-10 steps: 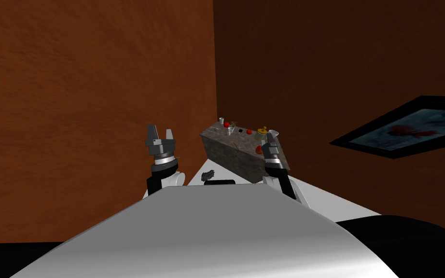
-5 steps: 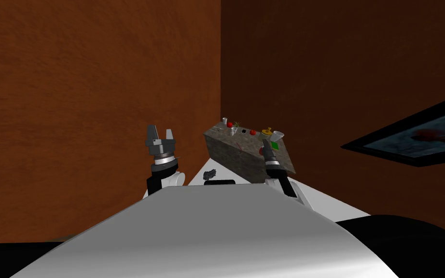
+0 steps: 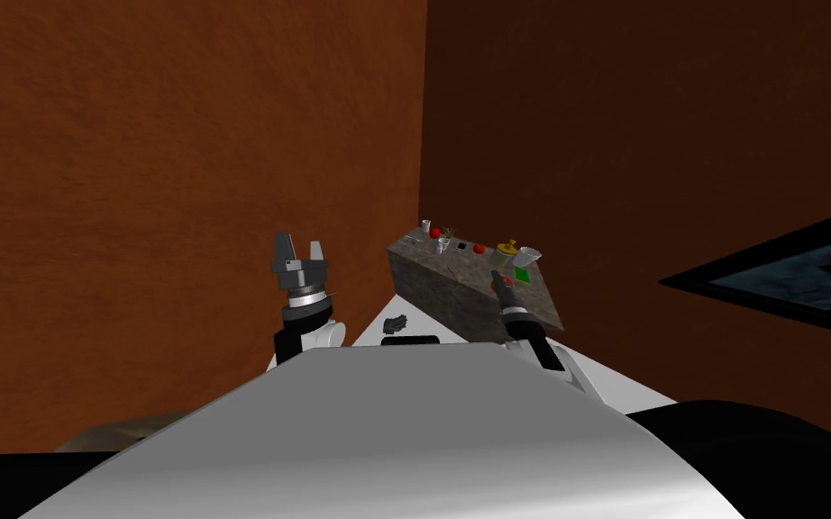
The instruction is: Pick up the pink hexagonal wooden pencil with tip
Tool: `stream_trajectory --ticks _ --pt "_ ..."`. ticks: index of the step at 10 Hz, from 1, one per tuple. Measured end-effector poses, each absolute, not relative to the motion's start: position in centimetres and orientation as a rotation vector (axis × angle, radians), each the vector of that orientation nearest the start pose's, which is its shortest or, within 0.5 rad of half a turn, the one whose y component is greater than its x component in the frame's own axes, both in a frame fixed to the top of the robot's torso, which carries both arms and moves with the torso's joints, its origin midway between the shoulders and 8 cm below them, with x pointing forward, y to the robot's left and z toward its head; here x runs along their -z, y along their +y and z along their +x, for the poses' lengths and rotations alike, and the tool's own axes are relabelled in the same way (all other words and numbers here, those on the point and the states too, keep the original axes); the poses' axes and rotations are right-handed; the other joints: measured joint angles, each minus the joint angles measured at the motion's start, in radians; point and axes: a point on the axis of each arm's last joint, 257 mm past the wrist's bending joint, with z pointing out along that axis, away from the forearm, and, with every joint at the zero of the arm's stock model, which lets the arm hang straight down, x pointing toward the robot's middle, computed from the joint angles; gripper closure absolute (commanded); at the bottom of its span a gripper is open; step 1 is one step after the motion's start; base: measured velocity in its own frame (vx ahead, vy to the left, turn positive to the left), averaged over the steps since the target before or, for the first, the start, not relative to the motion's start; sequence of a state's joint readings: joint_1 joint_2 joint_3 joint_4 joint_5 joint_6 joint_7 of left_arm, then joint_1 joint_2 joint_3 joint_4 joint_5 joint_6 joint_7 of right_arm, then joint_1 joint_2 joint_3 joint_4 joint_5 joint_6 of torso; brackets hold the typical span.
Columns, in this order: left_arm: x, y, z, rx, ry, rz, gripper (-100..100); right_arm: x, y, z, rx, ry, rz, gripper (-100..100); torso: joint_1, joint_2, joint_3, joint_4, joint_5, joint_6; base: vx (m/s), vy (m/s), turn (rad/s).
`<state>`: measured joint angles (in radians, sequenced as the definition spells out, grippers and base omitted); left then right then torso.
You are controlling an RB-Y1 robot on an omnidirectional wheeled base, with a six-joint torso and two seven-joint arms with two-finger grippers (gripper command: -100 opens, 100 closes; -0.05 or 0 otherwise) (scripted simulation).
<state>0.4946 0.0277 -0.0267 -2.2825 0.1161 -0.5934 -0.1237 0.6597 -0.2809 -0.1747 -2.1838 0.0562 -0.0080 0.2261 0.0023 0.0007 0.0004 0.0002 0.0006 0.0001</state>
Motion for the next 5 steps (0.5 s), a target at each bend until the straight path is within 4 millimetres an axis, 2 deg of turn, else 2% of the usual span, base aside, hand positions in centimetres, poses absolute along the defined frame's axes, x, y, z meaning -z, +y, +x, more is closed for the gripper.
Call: stream_trajectory --ticks 2,5 --pt "-4.4 28.0 32.7 1.306 0.52 -0.595 0 18.5 -40.7 35.6 -0.475 1.416 0.806 -100 0.0 0.0 0.0 0.0 0.0 0.0 -0.003 0.034 0.1" --pt "-4.4 28.0 32.7 1.306 0.52 -0.596 0 21.8 -43.0 34.4 -0.349 1.512 0.804 -100 -0.001 0.0 0.0 0.0 0.0 0.0 -0.005 0.035 0.097"
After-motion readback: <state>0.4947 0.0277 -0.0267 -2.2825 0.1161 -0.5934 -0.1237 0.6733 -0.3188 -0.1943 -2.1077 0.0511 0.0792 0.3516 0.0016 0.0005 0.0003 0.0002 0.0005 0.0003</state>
